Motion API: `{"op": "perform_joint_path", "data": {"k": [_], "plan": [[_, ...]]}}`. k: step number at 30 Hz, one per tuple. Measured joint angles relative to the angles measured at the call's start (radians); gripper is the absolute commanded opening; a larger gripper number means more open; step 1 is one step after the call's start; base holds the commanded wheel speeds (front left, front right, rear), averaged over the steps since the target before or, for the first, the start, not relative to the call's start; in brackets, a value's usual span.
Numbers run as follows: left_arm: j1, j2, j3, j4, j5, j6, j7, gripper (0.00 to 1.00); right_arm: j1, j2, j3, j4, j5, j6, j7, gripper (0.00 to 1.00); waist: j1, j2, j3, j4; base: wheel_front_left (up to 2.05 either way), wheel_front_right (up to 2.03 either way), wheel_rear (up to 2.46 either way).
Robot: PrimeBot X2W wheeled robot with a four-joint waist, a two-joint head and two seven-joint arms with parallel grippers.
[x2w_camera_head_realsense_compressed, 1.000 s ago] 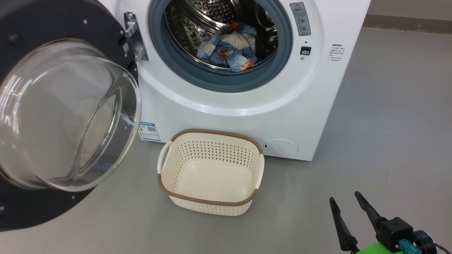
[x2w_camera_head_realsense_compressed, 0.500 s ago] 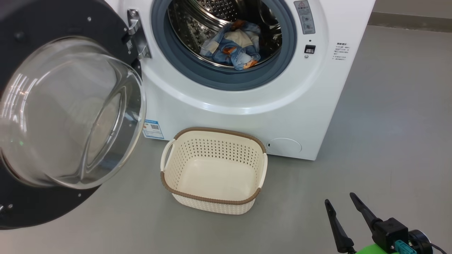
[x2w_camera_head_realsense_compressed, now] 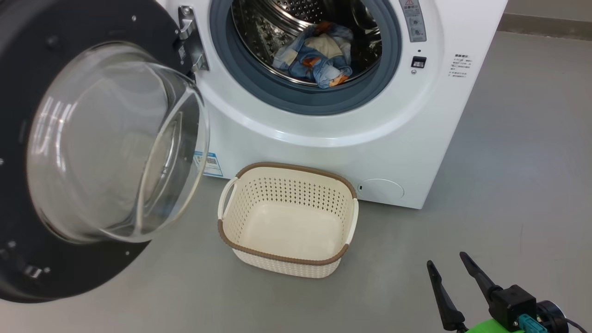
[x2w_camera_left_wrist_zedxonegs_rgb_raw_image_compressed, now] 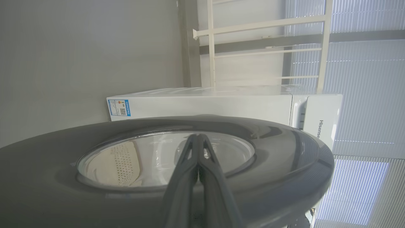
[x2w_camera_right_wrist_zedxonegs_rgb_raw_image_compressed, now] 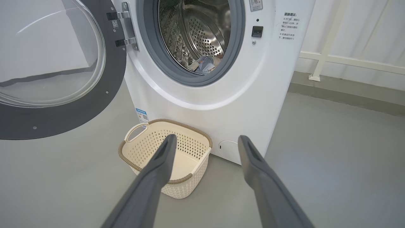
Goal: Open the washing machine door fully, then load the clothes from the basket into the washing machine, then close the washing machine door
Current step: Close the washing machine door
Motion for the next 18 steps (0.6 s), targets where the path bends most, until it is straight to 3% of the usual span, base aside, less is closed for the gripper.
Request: {"op": "perform_joint_path", "data": {"k": [4,13,18], "plan": [[0.035,-0.041,-0.015,-0.047,-0.009,0.002,0.053,0.00,-0.001,0.002,-0.004,0.000,0.000,0.000,0.000,1.00,0.0000,0.0000,0.004,0.004,0.00,0.00,0.00],[0.120,-0.076,-0.063,-0.225,-0.018,0.068,0.188,0.00,-0.005,0.013,-0.030,-0.010,0.002,0.000,0.000,1.00,0.0000,0.0000,0.015,0.004,0.00,0.00,0.00],[0.154,-0.144,-0.096,-0.358,-0.024,0.112,0.237,0.00,-0.010,0.018,-0.037,-0.013,0.002,0.000,0.000,1.00,0.0000,0.0000,0.021,0.006,0.00,0.00,0.00]]}}
